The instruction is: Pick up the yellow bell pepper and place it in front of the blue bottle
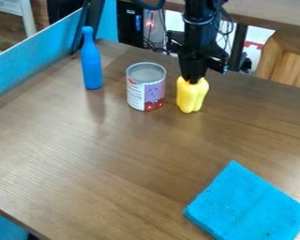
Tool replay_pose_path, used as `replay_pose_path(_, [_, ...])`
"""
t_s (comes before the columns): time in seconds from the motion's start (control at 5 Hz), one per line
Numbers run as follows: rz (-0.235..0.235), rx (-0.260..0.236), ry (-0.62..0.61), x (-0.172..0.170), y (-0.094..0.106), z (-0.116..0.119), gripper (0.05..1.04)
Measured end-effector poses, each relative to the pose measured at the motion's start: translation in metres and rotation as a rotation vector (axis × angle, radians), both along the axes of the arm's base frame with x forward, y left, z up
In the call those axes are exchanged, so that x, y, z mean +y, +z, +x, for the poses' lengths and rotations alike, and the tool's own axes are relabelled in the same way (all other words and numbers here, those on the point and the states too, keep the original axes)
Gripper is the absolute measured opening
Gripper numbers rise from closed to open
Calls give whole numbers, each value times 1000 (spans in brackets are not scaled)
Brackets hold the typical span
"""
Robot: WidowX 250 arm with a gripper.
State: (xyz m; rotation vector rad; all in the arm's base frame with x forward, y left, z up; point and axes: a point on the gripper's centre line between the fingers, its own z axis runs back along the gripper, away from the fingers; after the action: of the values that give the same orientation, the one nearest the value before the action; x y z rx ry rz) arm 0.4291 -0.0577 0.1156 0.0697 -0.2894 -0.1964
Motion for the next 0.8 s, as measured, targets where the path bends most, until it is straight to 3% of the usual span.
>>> replay_pose_path(0.2, [-2,3,4,1,1,-1,118])
replay_pose_path(0.4, [-53,-15,36,8,21,-5,117])
replay_pose_path(0.6, [-98,-91,96,32,64,-12,117])
replay_pose_path(0.8, [-161,-126,154,51,95,-24,117])
